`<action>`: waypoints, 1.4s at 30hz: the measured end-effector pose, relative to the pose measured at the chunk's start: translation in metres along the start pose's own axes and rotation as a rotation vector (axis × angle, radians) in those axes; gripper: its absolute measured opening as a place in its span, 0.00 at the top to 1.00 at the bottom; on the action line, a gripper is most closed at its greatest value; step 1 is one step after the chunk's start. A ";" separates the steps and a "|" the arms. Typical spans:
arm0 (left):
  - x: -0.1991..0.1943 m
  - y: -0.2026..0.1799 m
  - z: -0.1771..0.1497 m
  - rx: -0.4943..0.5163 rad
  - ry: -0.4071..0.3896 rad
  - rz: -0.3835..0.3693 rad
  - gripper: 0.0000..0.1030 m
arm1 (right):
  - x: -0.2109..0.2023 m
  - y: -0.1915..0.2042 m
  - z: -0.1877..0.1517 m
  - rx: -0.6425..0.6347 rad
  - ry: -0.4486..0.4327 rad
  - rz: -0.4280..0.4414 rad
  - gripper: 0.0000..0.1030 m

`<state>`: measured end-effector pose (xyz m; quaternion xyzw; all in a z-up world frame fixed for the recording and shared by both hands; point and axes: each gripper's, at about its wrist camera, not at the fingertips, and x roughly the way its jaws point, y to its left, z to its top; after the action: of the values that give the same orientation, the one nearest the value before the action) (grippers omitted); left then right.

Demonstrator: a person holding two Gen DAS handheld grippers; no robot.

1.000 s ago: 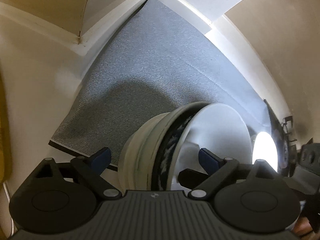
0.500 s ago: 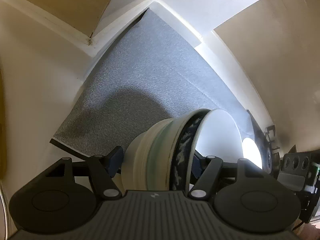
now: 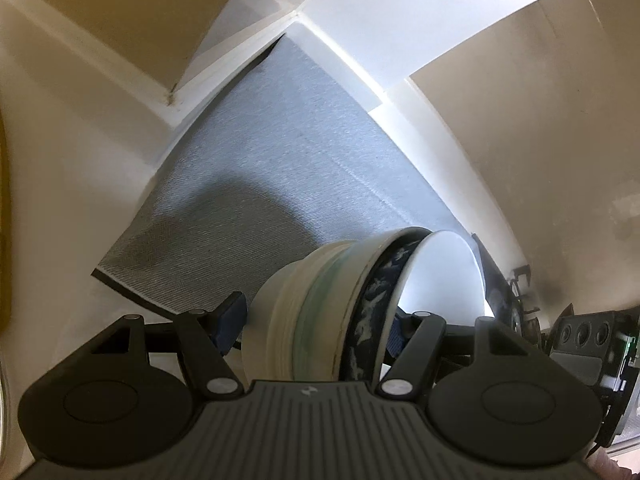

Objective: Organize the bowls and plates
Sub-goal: 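Lift the bowl stack with both grippers toward the flower-patterned plates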

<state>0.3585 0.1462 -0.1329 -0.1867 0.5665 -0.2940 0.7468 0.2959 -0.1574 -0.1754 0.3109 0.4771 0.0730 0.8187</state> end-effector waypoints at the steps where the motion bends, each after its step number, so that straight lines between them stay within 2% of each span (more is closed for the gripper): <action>1: 0.000 -0.002 0.000 0.001 0.000 -0.003 0.29 | -0.002 0.000 0.001 0.002 -0.002 -0.003 0.34; 14: 0.012 -0.044 -0.003 0.043 0.035 -0.055 0.29 | -0.050 -0.005 0.000 0.050 -0.053 -0.066 0.34; 19: 0.021 -0.068 -0.008 0.096 0.050 -0.072 0.31 | -0.071 -0.016 -0.009 0.087 -0.080 -0.087 0.35; 22: 0.032 -0.087 -0.012 0.146 0.053 -0.072 0.30 | -0.084 -0.023 -0.012 0.086 -0.120 -0.136 0.37; 23: 0.037 -0.090 -0.012 0.151 0.061 -0.059 0.30 | -0.084 -0.024 -0.013 0.082 -0.118 -0.155 0.39; 24: 0.041 -0.092 -0.013 0.156 0.055 -0.034 0.31 | -0.083 -0.025 -0.014 0.077 -0.122 -0.174 0.46; 25: 0.046 -0.094 -0.014 0.161 0.065 -0.026 0.30 | -0.083 -0.026 -0.013 0.067 -0.136 -0.195 0.58; 28: 0.060 -0.085 -0.017 0.123 0.095 0.005 0.33 | -0.070 -0.039 -0.015 0.105 -0.110 -0.202 0.58; 30: 0.062 -0.079 -0.018 0.096 0.102 0.006 0.33 | -0.064 -0.039 -0.019 0.087 -0.102 -0.219 0.59; 33: 0.063 -0.073 -0.018 0.073 0.104 -0.007 0.33 | -0.057 -0.046 -0.018 0.127 -0.066 -0.194 0.59; 42: 0.052 -0.082 -0.014 0.086 0.085 0.000 0.33 | -0.061 -0.039 -0.009 0.133 -0.051 -0.183 0.59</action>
<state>0.3361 0.0510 -0.1253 -0.1421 0.5845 -0.3257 0.7294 0.2495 -0.2099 -0.1563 0.3214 0.4864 -0.0420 0.8114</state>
